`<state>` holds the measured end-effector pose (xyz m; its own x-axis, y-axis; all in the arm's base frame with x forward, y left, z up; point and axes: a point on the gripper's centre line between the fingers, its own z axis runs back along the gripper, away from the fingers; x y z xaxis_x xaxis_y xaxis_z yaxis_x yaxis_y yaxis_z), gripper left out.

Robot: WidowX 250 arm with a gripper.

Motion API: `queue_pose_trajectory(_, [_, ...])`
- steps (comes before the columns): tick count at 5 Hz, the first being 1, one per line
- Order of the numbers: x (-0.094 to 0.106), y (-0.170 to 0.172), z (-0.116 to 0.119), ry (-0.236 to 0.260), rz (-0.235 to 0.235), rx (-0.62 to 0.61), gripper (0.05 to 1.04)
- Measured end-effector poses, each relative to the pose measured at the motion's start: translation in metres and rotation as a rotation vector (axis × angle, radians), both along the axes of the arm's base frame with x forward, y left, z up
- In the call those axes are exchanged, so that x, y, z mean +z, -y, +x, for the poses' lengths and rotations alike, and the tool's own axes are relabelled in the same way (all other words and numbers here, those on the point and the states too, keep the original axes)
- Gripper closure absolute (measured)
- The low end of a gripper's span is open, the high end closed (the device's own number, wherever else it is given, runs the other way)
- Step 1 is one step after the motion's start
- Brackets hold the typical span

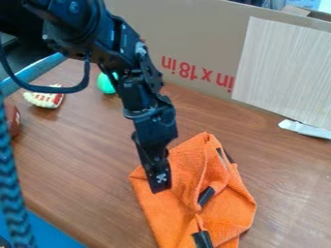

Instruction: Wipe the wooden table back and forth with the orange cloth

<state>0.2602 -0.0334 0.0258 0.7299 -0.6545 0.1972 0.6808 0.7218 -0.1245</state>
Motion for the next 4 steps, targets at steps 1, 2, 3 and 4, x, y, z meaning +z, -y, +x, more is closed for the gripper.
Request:
queue_pose_trajectory(1, [0.005, 0.021, -0.009, 0.016, -0.015, -0.051, 0.083])
queue_pose_trajectory(2, [-0.009, 0.027, -0.013, 0.020, 0.026, -0.083, 0.083])
queue_pose_trajectory(3, [-0.036, 0.021, -0.014, -0.015, 0.083, -0.085, 0.083])
queue_pose_trajectory(4, [-0.038, 0.017, -0.009, -0.001, 0.109, -0.086, 0.083])
